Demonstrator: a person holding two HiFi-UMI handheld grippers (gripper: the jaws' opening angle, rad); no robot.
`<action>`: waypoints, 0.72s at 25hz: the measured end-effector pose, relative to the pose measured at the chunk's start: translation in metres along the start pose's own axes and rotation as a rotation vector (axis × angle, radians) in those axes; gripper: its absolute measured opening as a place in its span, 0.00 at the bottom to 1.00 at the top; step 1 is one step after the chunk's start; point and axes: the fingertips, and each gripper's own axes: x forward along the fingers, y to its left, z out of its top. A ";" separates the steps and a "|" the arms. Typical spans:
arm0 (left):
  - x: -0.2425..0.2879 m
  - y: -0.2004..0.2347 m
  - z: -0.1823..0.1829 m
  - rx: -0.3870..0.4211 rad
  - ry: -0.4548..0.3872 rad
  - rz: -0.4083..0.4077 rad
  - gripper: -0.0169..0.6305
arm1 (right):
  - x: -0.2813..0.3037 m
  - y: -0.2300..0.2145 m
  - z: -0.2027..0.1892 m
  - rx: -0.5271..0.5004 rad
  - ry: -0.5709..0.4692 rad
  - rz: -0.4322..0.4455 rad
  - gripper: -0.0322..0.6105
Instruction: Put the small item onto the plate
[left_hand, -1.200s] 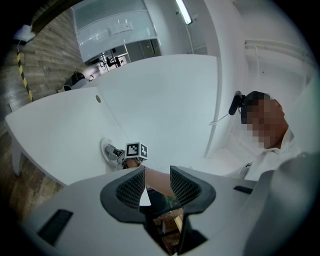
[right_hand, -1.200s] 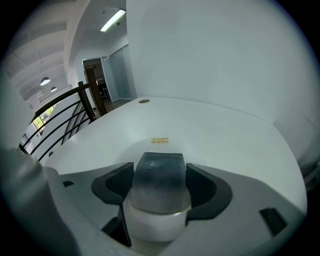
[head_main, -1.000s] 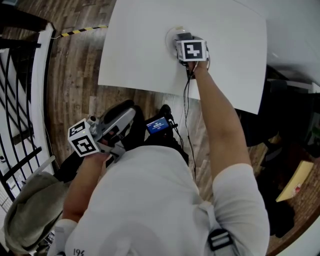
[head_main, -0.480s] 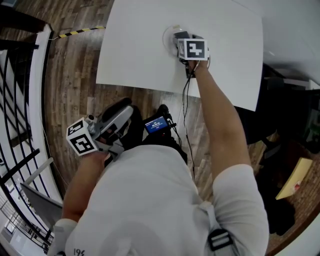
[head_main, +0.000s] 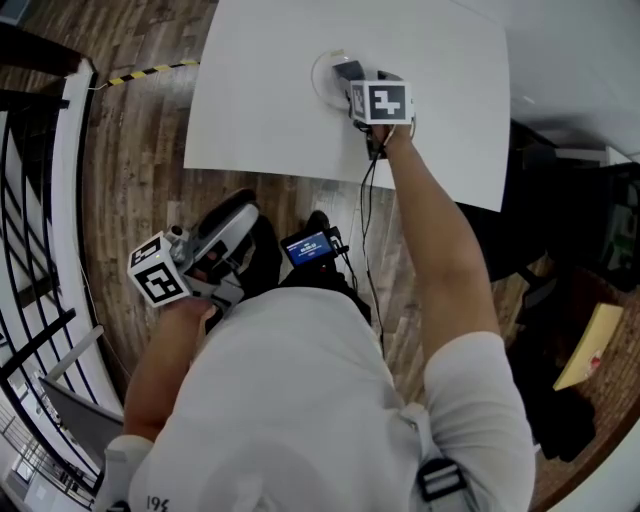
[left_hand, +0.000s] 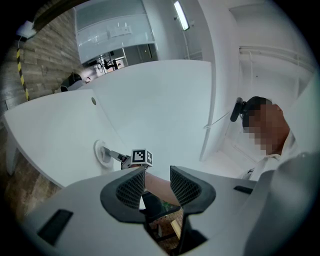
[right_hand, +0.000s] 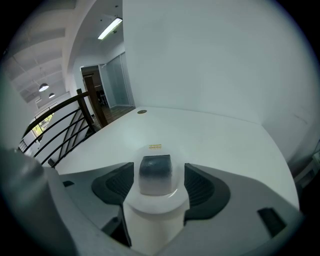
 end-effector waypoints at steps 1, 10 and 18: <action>0.000 -0.001 0.000 0.000 0.001 -0.004 0.24 | -0.003 0.001 -0.001 0.001 -0.002 0.002 0.55; 0.001 -0.010 0.007 0.011 0.013 -0.046 0.24 | -0.046 0.015 0.006 0.008 -0.064 0.028 0.49; -0.003 -0.017 0.009 0.011 0.031 -0.079 0.24 | -0.087 0.017 0.002 0.039 -0.106 0.011 0.41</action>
